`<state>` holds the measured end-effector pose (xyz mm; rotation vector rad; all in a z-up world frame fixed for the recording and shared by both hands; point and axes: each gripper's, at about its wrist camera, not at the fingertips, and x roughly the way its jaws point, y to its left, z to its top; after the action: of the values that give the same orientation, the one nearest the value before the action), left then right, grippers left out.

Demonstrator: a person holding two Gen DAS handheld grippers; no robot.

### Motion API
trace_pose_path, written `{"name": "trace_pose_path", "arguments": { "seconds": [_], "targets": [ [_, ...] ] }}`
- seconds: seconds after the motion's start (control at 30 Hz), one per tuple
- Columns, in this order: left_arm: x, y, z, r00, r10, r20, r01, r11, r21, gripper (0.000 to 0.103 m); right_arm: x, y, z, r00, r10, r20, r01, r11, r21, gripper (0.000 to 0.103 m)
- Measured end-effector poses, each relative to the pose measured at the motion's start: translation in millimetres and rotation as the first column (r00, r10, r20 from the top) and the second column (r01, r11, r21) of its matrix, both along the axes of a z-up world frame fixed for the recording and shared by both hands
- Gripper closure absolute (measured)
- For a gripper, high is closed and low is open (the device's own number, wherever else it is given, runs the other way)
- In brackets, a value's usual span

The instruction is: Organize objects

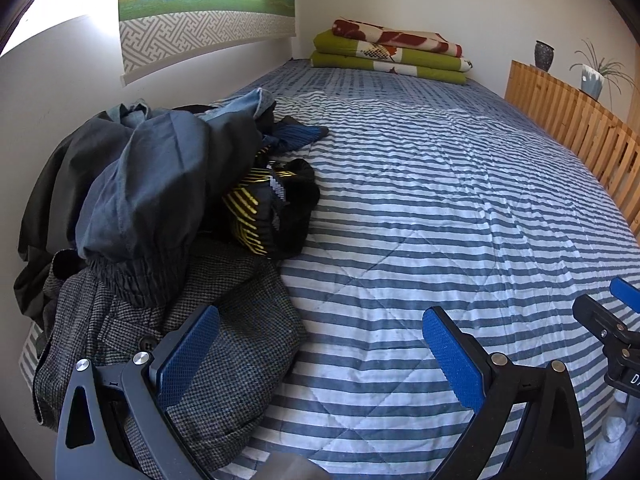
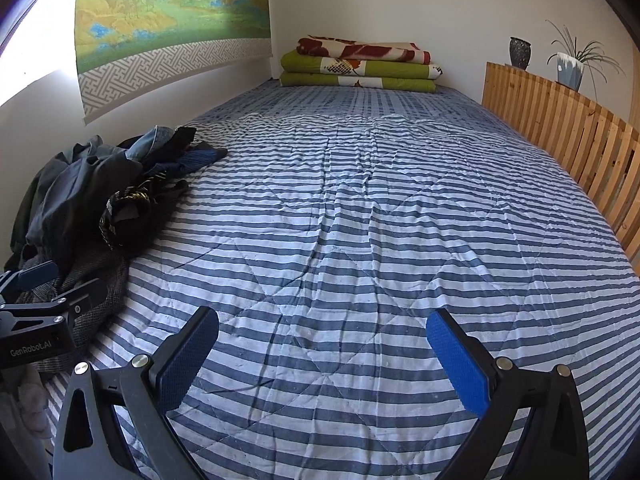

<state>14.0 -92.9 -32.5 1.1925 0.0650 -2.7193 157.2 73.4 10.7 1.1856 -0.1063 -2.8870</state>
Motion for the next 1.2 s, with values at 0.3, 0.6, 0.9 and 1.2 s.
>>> {"name": "trace_pose_path", "arguments": {
  "seconds": [0.3, 0.6, 0.9, 1.2],
  "targets": [
    [15, -48, 10, 0.998, 0.052, -0.032, -0.052, 0.999, 0.011, 0.001, 0, -24, -11, 0.999, 0.047, -0.006, -0.047, 0.998, 0.033, 0.0],
    [50, -140, 44, 0.966, 0.223, -0.134, -0.226, 0.974, -0.008, 0.001, 7, -69, -11, 0.992, 0.125, 0.019, -0.125, 0.992, -0.029, 0.001],
    [94, -276, 51, 0.859, 0.496, -0.127, -0.492, 0.868, 0.064, 0.004, 9, -191, 14, 0.922, 0.387, 0.011, -0.387, 0.922, -0.033, 0.004],
    [115, -303, 55, 0.842, 0.525, -0.122, -0.518, 0.851, 0.082, 0.004, 3, -327, 5, 0.791, 0.604, 0.102, -0.598, 0.797, -0.085, 0.004]
  ]
}}
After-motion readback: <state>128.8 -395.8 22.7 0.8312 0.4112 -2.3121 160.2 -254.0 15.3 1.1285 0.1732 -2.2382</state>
